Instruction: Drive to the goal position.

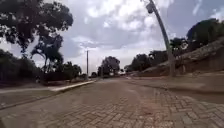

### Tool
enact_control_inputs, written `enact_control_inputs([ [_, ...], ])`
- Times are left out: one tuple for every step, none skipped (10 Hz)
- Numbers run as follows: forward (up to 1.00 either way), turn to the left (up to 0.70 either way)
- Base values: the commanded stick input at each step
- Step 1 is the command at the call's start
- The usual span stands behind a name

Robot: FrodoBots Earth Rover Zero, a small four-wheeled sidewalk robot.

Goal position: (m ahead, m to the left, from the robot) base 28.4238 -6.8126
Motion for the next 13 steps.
enact_control_inputs([
  [0.70, 0.00],
  [0.70, 0.00],
  [0.70, 0.00],
  [0.70, 0.00],
  [0.70, 0.00],
  [0.70, 0.00],
  [0.70, 0.00],
  [0.70, 0.00],
  [0.70, 0.00],
  [0.70, 0.00],
  [0.70, 0.00],
  [0.70, 0.00],
  [0.70, 0.00],
])
